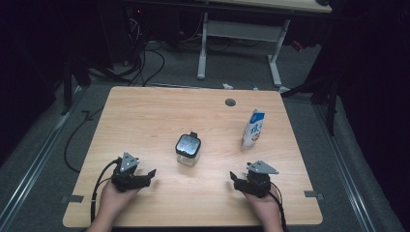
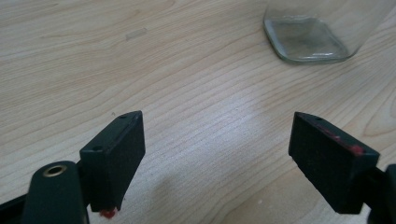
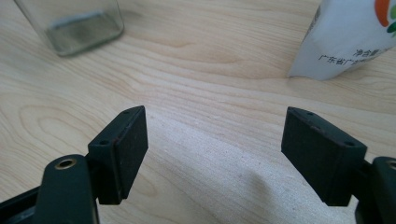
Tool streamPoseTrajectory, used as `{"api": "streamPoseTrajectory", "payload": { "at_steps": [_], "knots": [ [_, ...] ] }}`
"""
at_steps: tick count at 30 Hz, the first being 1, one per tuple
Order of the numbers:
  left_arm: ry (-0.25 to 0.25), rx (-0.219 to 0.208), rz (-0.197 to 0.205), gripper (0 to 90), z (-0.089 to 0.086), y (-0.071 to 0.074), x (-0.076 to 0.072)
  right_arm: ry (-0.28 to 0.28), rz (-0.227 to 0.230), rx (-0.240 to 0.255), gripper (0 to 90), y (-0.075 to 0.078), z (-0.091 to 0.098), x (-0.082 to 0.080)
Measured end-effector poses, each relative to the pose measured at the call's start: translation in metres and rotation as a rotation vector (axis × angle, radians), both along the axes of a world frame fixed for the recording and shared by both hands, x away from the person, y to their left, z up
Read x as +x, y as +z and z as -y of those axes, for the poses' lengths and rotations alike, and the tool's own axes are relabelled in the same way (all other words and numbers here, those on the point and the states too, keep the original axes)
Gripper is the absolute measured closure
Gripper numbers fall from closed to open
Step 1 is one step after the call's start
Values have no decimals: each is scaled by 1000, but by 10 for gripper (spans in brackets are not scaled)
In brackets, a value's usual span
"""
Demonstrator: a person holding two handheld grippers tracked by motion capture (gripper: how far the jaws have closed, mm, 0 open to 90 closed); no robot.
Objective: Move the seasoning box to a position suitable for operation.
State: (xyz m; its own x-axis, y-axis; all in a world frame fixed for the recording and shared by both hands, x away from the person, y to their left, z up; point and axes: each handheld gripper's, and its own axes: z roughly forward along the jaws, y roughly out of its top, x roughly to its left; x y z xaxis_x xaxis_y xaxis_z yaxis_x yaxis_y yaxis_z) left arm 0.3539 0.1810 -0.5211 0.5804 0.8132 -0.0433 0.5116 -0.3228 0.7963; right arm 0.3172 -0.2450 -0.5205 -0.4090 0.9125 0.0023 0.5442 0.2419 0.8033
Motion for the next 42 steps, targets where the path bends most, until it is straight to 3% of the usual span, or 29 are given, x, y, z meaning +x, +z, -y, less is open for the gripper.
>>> {"api": "streamPoseTrajectory", "payload": {
  "at_steps": [4, 9, 16, 20, 26, 33, 42],
  "knots": [
    [-2, -44, -2, 249, -5, 0, 2, -6, 2, 43, 221, 0, 4, -3],
    [7, -53, 14, 252, -8, 1, 2, -15, 11, 54, 238, 1, 6, -4],
    [9, -71, -2, 316, -16, -1, 0, 8, 1, 36, 260, -2, -2, 0],
    [12, -87, 10, 353, -17, -1, -2, 18, 6, 37, 251, 0, -3, -1],
    [9, -93, 8, 381, -16, -3, -3, 38, 4, 46, 154, 1, -5, 2],
    [-2, -79, 18, 415, -13, -3, -5, 17, -9, 22, 154, -1, -12, 3],
    [-4, -77, 39, 448, -14, -4, -6, 81, 11, 17, 163, 0, -16, 0]
  ]
}}
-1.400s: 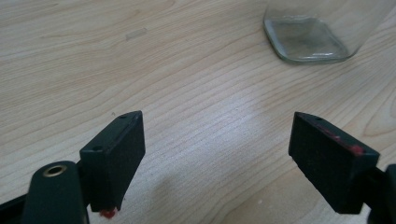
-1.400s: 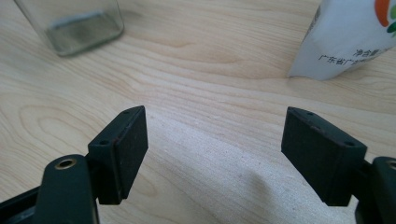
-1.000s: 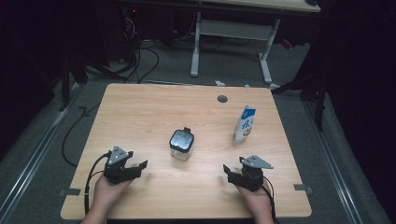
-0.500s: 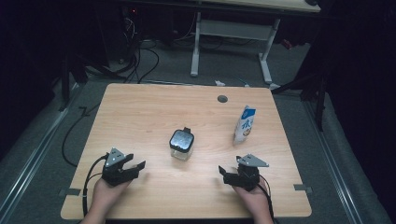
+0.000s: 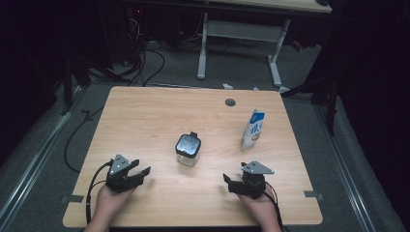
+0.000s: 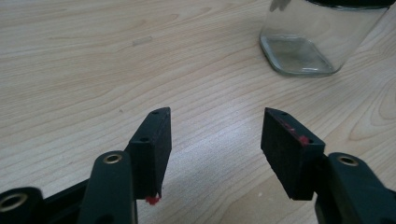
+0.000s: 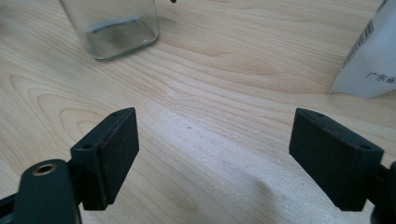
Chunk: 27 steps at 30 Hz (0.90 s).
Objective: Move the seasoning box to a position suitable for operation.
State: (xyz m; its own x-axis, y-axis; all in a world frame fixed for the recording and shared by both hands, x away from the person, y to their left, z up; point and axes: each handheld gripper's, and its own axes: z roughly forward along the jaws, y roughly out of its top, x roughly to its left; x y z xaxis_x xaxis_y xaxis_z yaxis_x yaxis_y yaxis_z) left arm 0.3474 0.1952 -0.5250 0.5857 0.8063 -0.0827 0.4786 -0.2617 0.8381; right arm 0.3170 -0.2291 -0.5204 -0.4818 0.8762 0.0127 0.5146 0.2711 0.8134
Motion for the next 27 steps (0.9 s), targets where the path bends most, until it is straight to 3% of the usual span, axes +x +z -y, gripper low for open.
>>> {"api": "streamPoseTrajectory", "payload": {
  "at_steps": [9, 14, 18, 19, 23, 27],
  "knots": [
    [-14, -1, 17, 486, 2, -1, -1, 42, 16, -15, 171, 0, -6, -2],
    [-20, 16, 11, 484, 4, 0, -1, 52, 17, -15, 228, 1, -8, -4],
    [-9, -6, 2, 476, 7, 3, -1, 56, 21, -10, 278, 0, -9, -5],
    [-7, 0, 2, 445, 8, 4, -1, 68, 35, -14, 319, 1, -10, -6],
    [-19, 43, 13, 439, 16, 5, -2, 74, 38, -24, 334, 0, -12, -6],
    [-23, 42, 28, 477, 21, 5, -3, 74, 34, -33, 344, -1, -14, -6]
  ]
}}
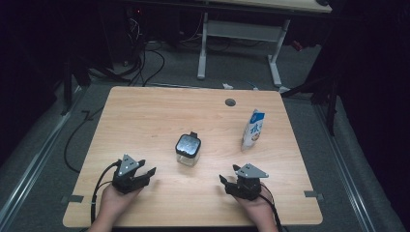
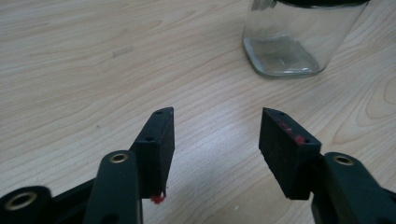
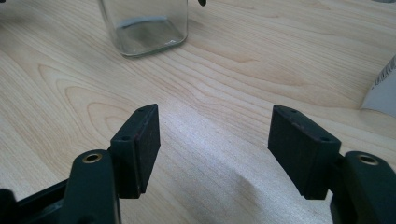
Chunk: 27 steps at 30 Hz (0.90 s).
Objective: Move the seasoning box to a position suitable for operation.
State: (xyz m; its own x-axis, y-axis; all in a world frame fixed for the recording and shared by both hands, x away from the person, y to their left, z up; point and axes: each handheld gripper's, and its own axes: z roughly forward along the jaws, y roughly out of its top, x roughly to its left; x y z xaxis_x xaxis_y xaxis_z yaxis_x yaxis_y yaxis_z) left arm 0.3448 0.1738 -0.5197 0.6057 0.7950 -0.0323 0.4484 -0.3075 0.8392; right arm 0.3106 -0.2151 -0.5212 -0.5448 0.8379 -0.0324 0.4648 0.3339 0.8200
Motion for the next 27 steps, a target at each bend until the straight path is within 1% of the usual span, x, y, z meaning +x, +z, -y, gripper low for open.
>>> {"api": "streamPoseTrajectory", "payload": {
  "at_steps": [1, 3, 4, 8, 9, 12, 14, 15, 17, 19, 21, 23, 24, 27],
  "knots": [
    [2, -3, 10, 493, 2, 0, 0, 3, 2, -3, 345, 0, 0, 0],
    [9, 5, 21, 507, 4, -1, 2, 6, 6, -3, 351, -1, -1, 0],
    [5, 7, 18, 540, 7, -2, 4, 8, 5, -3, 356, -1, -2, 0],
    [4, 14, 13, 584, 12, -5, 8, 15, 5, -7, 359, -2, -4, 0],
    [1, 9, 10, 584, 14, -6, 10, 15, 5, -7, 359, -2, -4, 0],
    [-7, 29, 17, 623, 18, -8, 13, 14, 1, -2, 359, -2, -3, 0],
    [-15, 32, 7, 633, 21, -8, 15, 13, 1, -3, 360, -1, -3, 0],
    [-19, 29, -3, 660, 21, -8, 16, 15, 2, -4, 360, -2, -2, 0],
    [-20, 15, -16, 677, 20, -7, 18, 14, 0, 0, 360, -1, -2, 0],
    [-7, 4, -13, 696, 20, -7, 20, 14, 1, 4, 364, -1, -1, 0],
    [2, 8, -10, 732, 22, -8, 23, 16, 1, 6, 369, -1, 0, -1],
    [3, 11, -11, 774, 26, -8, 26, 11, 1, 11, 372, 0, 0, -1],
    [1, 11, -10, 774, 28, -8, 28, 11, 1, 11, 372, 0, 0, -1],
    [-7, -6, -3, 819, 36, -7, 32, 10, 0, 12, 374, 0, 0, -1]
  ]
}}
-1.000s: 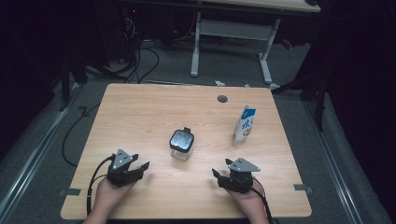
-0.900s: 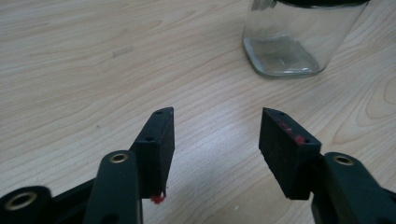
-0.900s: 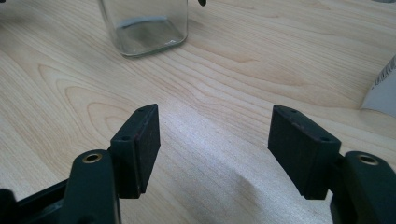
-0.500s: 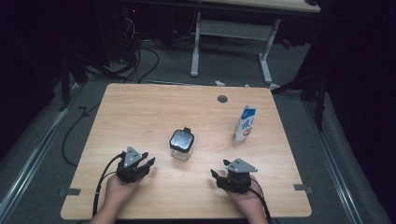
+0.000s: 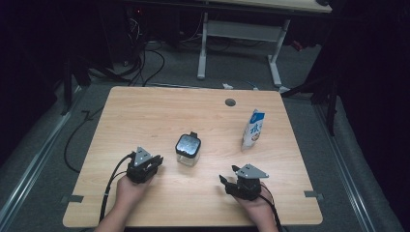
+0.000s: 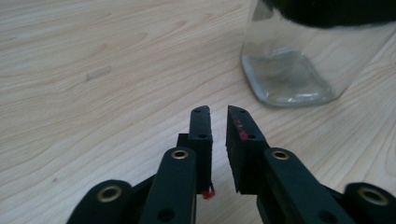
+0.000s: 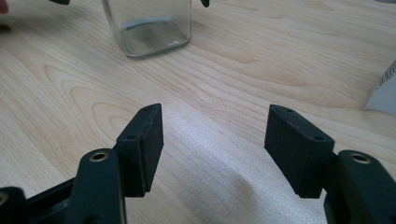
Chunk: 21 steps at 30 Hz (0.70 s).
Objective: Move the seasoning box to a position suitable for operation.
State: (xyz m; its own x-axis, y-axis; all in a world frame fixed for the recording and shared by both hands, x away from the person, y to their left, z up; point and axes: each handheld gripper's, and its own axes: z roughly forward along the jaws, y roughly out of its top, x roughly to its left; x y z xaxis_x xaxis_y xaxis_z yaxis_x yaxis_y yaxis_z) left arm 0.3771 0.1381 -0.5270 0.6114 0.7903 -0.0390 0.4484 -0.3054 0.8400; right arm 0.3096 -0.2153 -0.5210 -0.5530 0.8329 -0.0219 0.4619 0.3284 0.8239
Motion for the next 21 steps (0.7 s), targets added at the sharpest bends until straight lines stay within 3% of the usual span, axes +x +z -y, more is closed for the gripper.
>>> {"api": "streamPoseTrajectory", "payload": {
  "at_steps": [5, 15, 21],
  "knots": [
    [3, -6, 8, 883, 10, 2, 7, 4, -9, 6, 394, 1, 0, -1],
    [-10, -12, 24, 900, 23, 7, 29, 5, -12, 4, 405, 0, -1, -1],
    [-13, -23, 25, 900, 34, 14, 51, 5, -15, -1, 405, -1, -2, -1]
  ]
}}
